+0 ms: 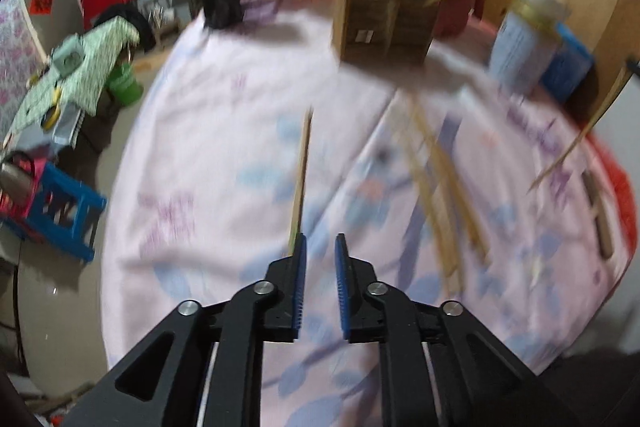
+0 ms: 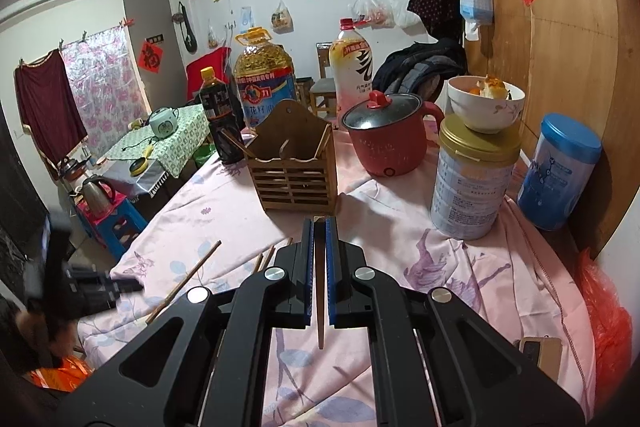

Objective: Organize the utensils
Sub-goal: 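Lift the left tool's chopstick toward the holder while the right tool carries its chopstick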

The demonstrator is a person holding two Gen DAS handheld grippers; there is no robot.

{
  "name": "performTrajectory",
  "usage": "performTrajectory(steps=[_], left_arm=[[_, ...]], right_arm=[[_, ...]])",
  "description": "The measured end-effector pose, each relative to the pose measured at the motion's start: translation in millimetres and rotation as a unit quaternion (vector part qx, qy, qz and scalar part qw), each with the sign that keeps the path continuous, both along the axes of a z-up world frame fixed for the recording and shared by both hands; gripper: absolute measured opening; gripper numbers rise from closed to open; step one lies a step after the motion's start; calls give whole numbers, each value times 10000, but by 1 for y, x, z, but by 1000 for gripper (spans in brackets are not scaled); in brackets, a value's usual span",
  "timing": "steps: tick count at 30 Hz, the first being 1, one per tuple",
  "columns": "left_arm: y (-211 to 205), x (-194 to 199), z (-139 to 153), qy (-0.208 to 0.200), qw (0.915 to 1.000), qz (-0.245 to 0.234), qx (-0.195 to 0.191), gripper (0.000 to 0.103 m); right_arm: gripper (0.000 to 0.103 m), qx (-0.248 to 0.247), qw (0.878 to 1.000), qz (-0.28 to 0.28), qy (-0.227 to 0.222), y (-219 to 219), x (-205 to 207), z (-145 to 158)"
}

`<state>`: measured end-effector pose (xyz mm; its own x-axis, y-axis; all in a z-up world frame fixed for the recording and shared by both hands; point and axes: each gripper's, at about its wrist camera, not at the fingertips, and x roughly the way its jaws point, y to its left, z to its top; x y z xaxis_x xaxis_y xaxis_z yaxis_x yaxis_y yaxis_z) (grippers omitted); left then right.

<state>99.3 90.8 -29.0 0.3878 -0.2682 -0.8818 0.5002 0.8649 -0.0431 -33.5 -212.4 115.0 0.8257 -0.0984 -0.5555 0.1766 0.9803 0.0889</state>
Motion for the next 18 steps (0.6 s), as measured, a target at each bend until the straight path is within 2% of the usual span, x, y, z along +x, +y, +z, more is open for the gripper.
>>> performTrajectory(steps=[2,5,10,13,14,15,18], left_arm=[[11,-5,-19,115,9998,119,113,22],[22,-7,-37,248,9992,281,135,23],[27,-9,-57,306,9986,385,207,23],[27,-10,-57,180,9988,404,188,22],[27,-10,-57,158,9988,407,199,21],[27,-10,-56,163,9988,412,185,7],[27,-11,-45,69,9989,444,91,6]], right_arm=[[7,1,10000,28,13,1,1,0],[7,-16,9999,93,58,3,4,0],[7,-78,9996,232,122,10,8,0],[7,-113,9995,276,133,12,10,0],[7,-116,9994,287,125,12,10,1],[7,-115,9995,287,115,13,10,1],[7,-91,9996,261,79,13,9,2]])
